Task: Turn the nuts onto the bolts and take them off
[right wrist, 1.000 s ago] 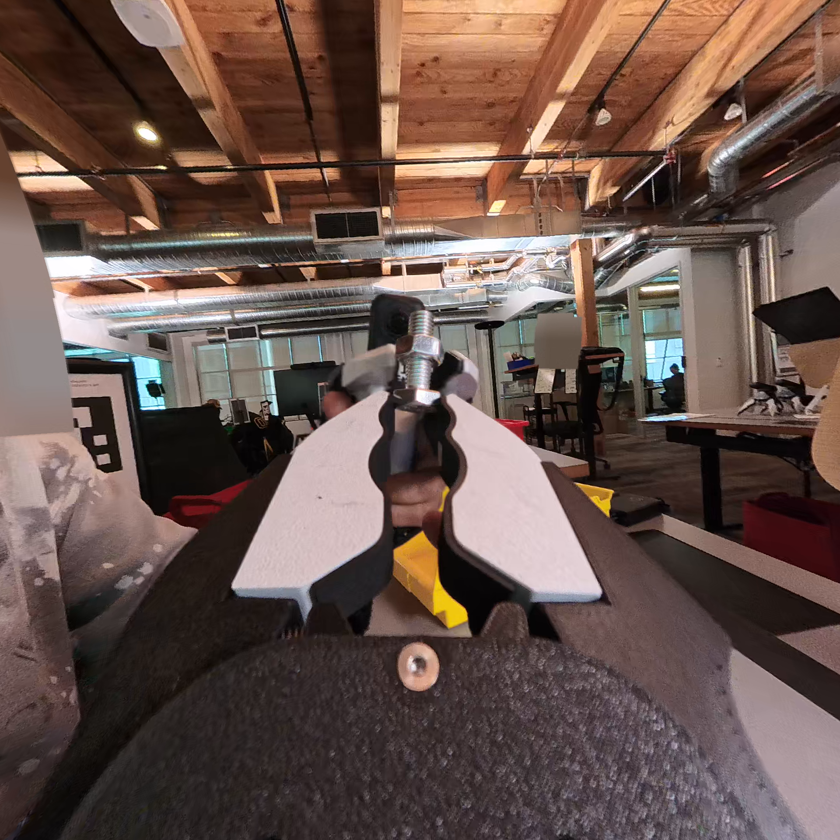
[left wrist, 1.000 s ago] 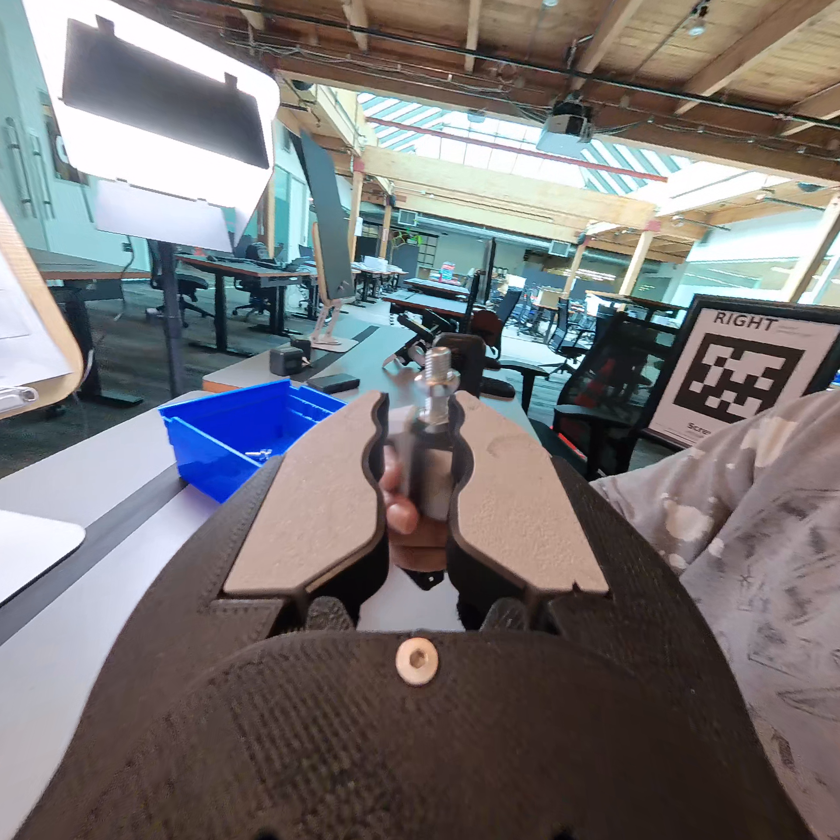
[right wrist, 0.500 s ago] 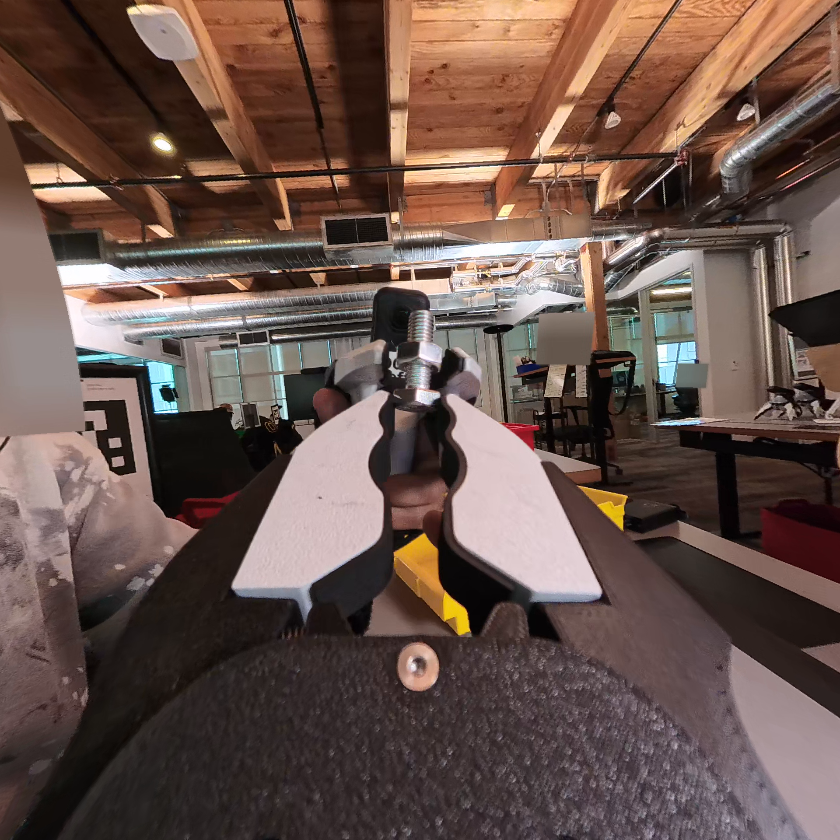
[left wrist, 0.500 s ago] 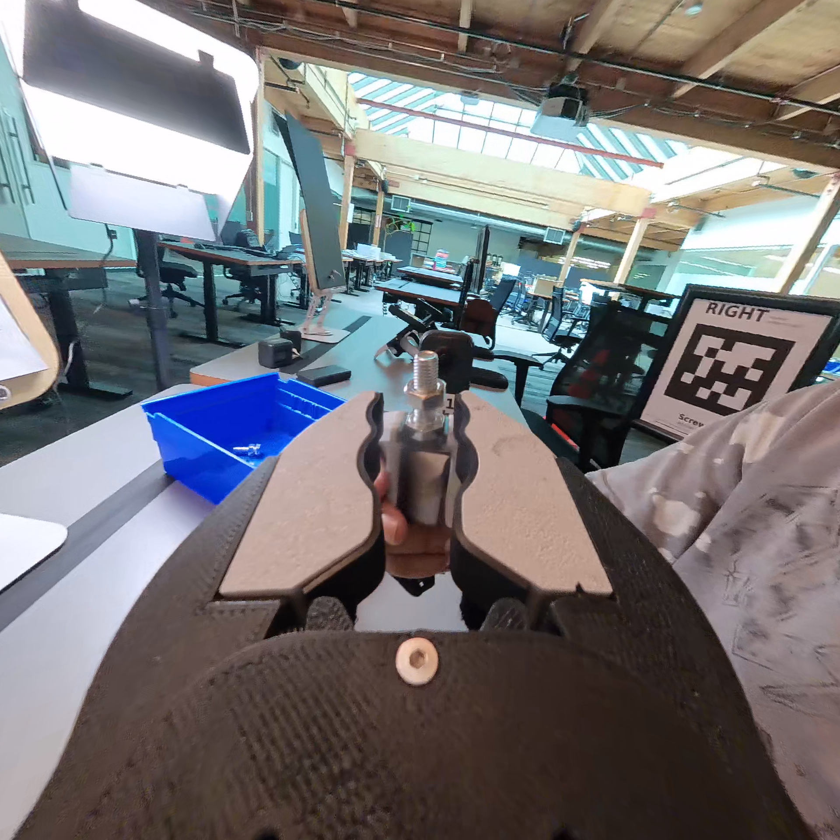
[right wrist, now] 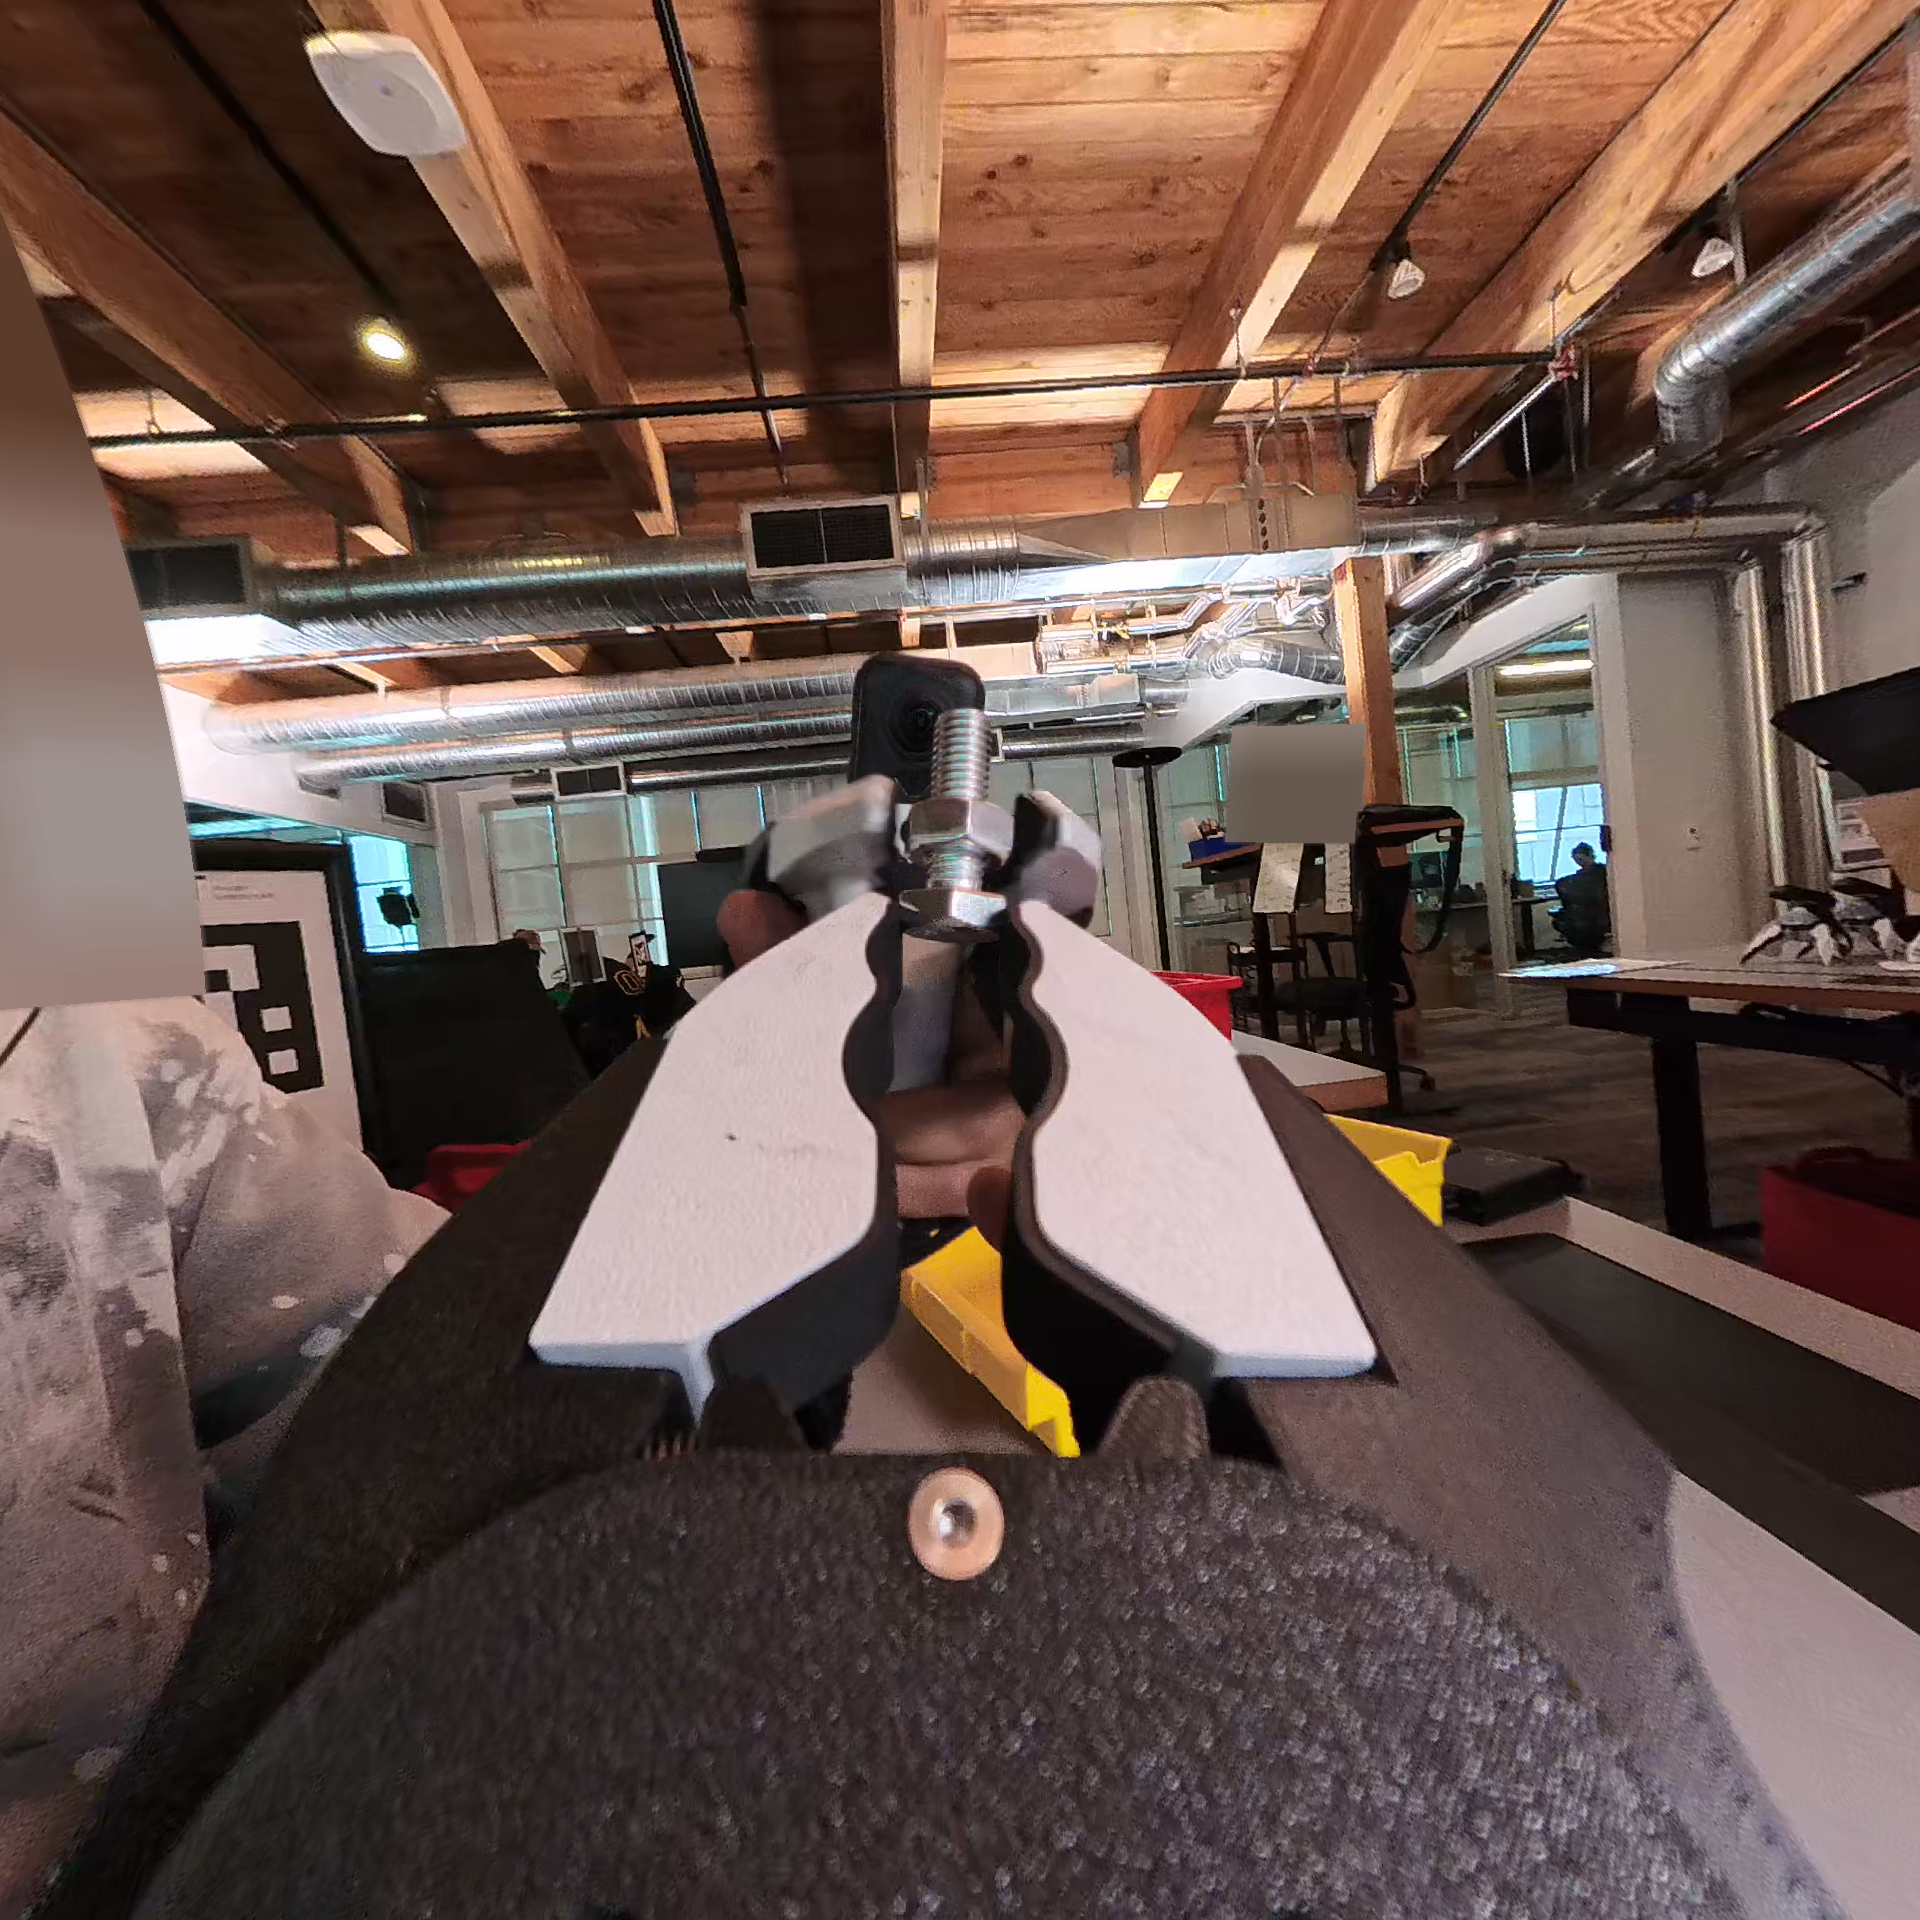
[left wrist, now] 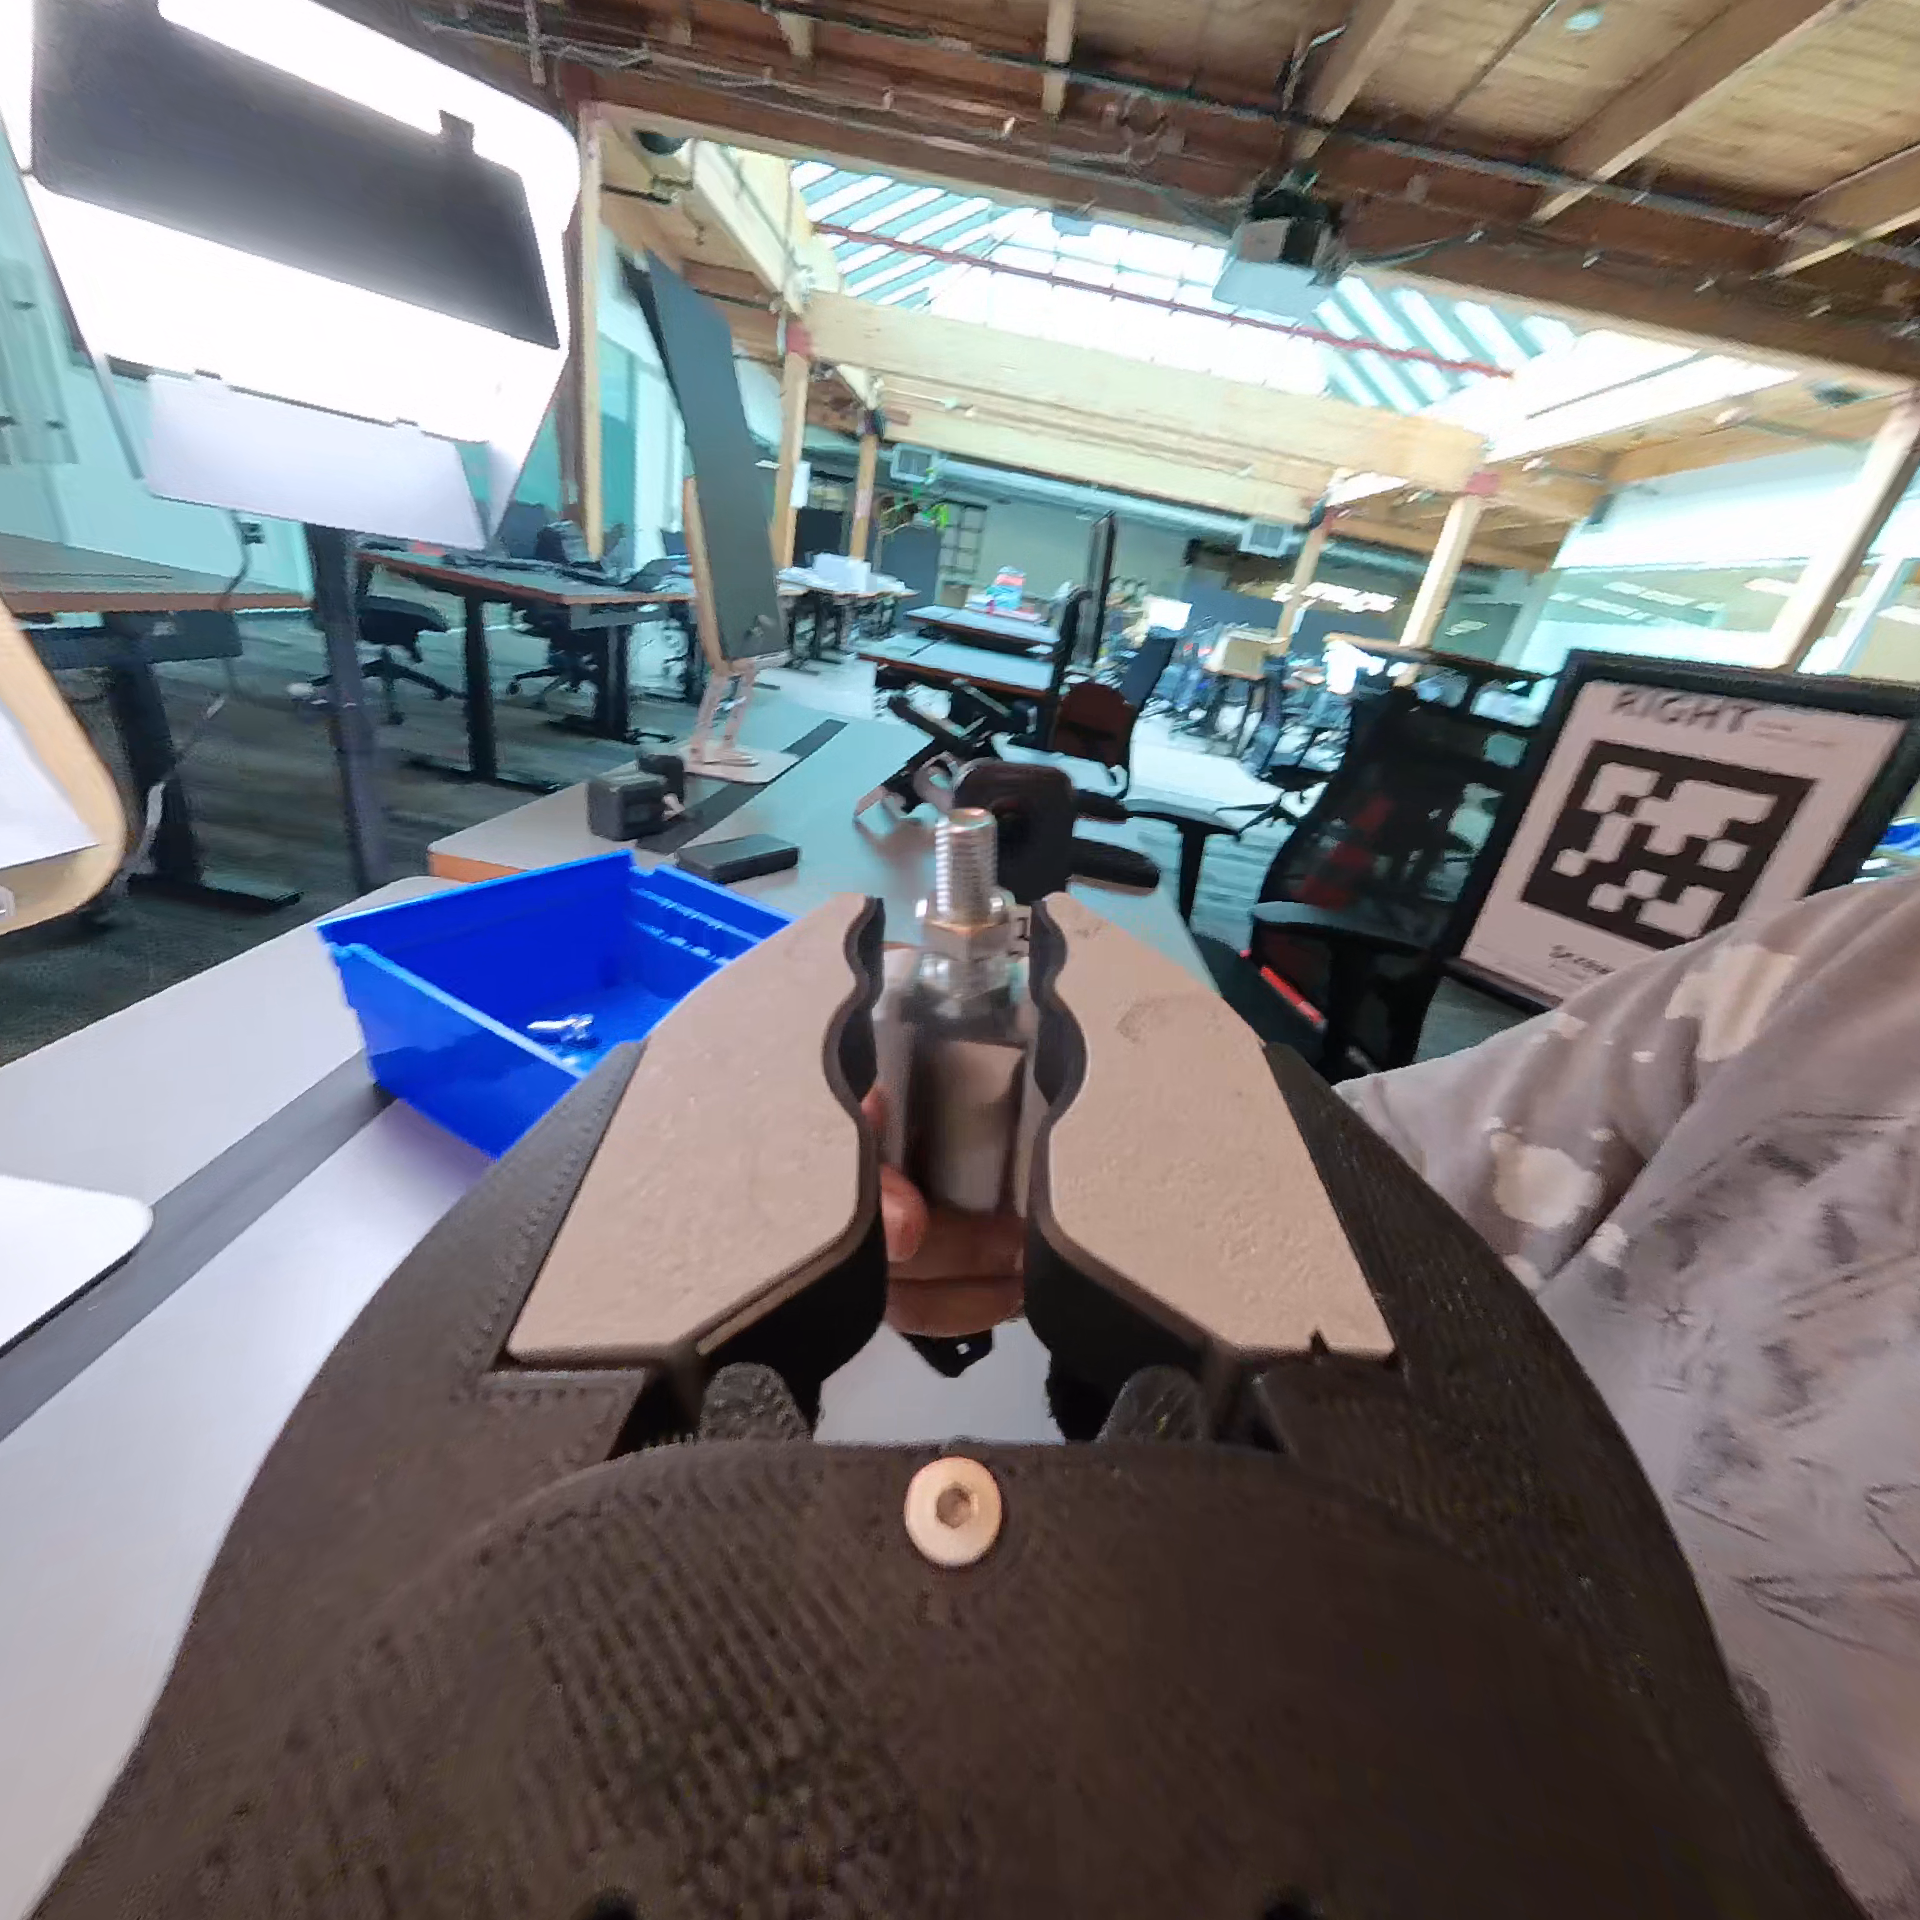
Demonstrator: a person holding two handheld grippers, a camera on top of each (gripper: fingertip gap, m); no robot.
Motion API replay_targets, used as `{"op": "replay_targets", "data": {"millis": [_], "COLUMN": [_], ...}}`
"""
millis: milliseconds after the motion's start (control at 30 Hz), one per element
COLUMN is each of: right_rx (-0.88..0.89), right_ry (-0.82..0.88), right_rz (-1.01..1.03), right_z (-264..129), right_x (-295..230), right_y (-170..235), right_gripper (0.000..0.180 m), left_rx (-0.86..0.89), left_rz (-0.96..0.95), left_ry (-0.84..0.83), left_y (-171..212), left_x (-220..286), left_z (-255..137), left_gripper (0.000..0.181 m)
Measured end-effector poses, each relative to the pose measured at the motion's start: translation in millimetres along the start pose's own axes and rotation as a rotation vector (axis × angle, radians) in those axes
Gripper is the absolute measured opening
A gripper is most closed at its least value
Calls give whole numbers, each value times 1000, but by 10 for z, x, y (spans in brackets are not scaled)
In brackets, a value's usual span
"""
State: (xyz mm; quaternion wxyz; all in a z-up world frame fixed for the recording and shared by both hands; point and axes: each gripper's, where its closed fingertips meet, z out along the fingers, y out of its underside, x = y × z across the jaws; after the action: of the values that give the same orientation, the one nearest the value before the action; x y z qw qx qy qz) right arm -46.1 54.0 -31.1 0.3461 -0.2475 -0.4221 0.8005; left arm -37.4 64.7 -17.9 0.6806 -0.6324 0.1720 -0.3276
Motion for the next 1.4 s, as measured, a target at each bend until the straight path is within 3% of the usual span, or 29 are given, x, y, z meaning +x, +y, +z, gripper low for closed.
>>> {"op": "replay_targets", "data": {"millis": [67, 133, 167, 500, 733, 800, 1000, 1167, 1267, 1367, 1400], "right_rx": [12, 32, 31, -11, -148, -209, -263, -329, -339, -308, -284], "right_ry": [-3, -43, -48, -6, 100, 141, 176, 204, 197, 176, 166], "right_rz": [4, 22, 10, -3, -102, -133, -150, -146, -143, -137, -122], "right_z": [-3, -18, -15, -13, -30, -33, -36, -36, -26, -27, -32], "right_x": [-10, -57, -74, 7, 178, 241, 298, 344, 325, 297, 288], "right_y": [-22, -81, -98, -8, 145, 227, 323, 403, 414, 368, 328], "right_gripper": [18, 18, 17, 18, 18, 18, 18, 18, 18, 18, 18], "left_rx": [-2, -39, -61, -45, -99, -98, -114, -174, -206, -158, -136], "left_rz": [7, -2, 32, 8, 83, 103, 116, 138, 188, 122, 108], "left_ry": [-21, -161, -208, -14, -88, -86, -142, -132, -194, -144, -154], "left_y": [5, 46, 79, 66, 131, 133, 126, 215, 276, 220, 182], "left_x": [-45, -289, -373, -57, -137, -125, -215, -212, -329, -328, -359], "left_z": [-11, -81, -115, -23, -21, -19, -67, -59, -74, -118, -151], "left_gripper": [28, 8, 10, 23, 11, 0, 9, 30, 28, 30, 22]}}
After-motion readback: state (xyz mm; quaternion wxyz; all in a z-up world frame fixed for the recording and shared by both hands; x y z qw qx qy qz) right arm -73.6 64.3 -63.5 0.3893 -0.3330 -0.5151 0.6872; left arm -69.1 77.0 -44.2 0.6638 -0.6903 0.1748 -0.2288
